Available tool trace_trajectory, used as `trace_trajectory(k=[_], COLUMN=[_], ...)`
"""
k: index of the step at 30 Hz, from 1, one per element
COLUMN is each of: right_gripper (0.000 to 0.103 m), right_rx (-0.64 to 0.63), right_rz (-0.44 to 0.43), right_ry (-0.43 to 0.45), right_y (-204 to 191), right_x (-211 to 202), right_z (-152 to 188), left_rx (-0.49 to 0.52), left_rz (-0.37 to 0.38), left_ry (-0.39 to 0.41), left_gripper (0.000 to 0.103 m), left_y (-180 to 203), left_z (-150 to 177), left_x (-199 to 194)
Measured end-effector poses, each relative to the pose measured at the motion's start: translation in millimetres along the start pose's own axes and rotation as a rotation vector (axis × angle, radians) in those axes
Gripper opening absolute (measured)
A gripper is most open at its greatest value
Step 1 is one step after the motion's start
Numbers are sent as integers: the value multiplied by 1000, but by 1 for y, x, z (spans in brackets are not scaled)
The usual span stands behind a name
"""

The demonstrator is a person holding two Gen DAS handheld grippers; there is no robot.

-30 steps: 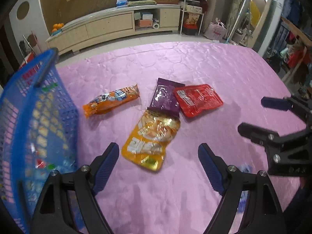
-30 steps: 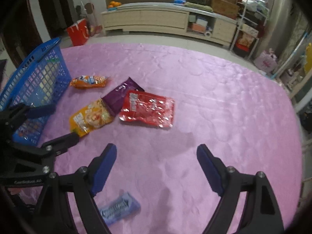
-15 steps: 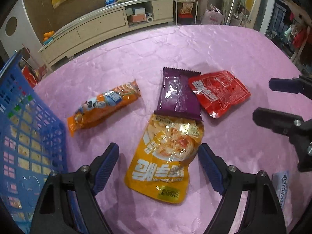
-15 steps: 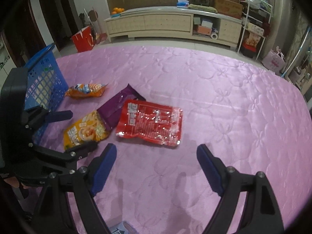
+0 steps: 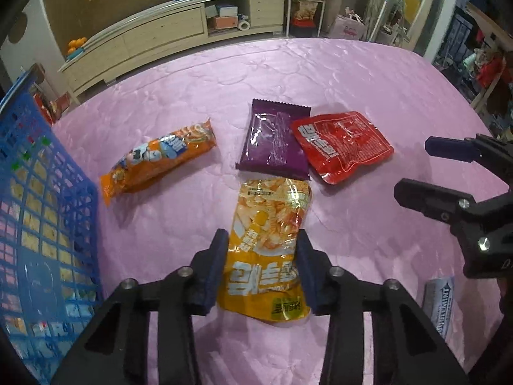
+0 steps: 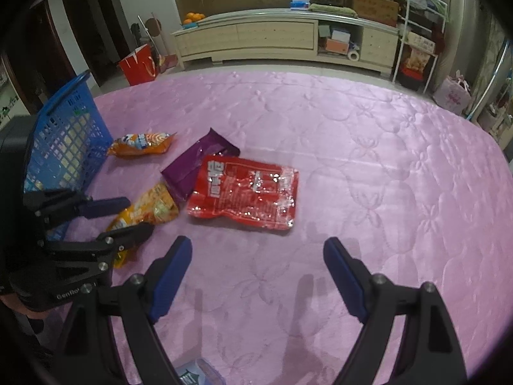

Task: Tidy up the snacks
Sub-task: 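Grasp the yellow snack bag with the left tool and lift it, then grasp the red pouch with the right tool while the left tool holds the yellow bag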

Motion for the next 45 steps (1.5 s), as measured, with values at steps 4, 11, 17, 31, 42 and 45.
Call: trace_trajectory(k=[4, 11, 17, 31, 42, 45], right_gripper=[87, 87, 87, 89, 100, 98], right_rx=[13, 4, -23, -494, -712, -700], right_rz=[-31, -43, -42, 200, -4, -46], right_ry=[-1, -26, -33, -60, -216, -207], right_y=[4, 6, 3, -20, -20, -21], right_x=[-2, 5, 9, 39, 64, 66], right_z=[0, -4, -6, -43, -75, -73], left_rx=[7, 6, -25, -101, -122, -132], left_rz=[-26, -30, -16, -5, 30, 46], left_ry=[24, 33, 73, 78, 57, 57], left_gripper=[17, 10, 10, 11, 11, 11], left_y=[8, 18, 17, -6, -14, -17], left_z=[5, 8, 6, -6, -19, -18], left_x=[-8, -15, -26, -27, -11, -11])
Point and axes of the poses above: each gripper's, at about its wrist camera, not at the fingertips, and x roughly the way its jaws point, y to its right, z to its underside, the point moved 4 cm from there along x, roughly the way its jaws point, and after that the axes turned 14 degrees about -y, right-handed, at the moved point
